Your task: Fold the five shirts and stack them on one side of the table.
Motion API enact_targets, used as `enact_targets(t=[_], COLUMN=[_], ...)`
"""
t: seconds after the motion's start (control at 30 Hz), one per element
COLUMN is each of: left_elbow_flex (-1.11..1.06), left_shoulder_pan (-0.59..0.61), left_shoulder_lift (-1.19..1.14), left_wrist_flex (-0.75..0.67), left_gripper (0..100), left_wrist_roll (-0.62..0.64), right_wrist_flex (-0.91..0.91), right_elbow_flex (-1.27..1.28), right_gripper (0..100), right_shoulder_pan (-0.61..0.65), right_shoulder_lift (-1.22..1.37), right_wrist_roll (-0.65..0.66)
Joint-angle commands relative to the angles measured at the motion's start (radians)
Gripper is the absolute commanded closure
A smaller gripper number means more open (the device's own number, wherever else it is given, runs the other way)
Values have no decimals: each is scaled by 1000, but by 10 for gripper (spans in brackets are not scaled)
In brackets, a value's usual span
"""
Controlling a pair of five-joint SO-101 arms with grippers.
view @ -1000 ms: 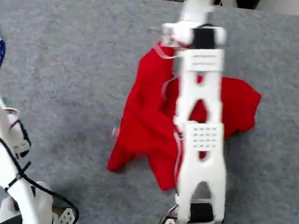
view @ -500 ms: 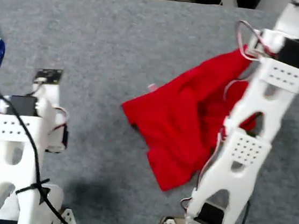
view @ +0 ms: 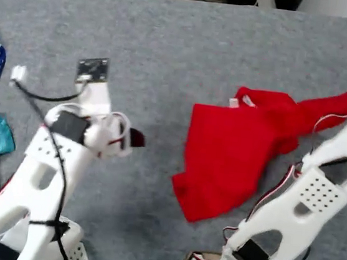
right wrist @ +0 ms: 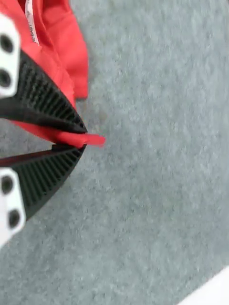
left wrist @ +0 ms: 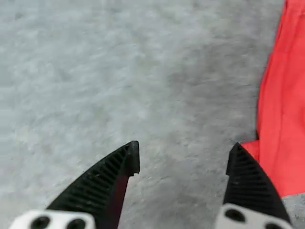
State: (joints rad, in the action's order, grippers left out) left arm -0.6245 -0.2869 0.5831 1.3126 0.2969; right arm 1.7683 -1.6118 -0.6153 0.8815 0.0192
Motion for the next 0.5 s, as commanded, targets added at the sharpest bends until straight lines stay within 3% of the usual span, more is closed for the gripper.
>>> enact_targets(t=[0.0, 0.47], left_elbow_flex=[118, 1073], left_shoulder_pan=[-55, -178], left_shoulder_lift=[-153, -1032], left_wrist_flex=[-69, 28], left_gripper=[698, 729], left_wrist_roll=[17, 15], right_wrist_flex=[15, 14], right_elbow_flex=[-39, -48], right_gripper=[992, 992], right_shoulder_pan=[-22, 19], right_shoulder_lift=[18, 263], right_wrist_roll=[18, 12])
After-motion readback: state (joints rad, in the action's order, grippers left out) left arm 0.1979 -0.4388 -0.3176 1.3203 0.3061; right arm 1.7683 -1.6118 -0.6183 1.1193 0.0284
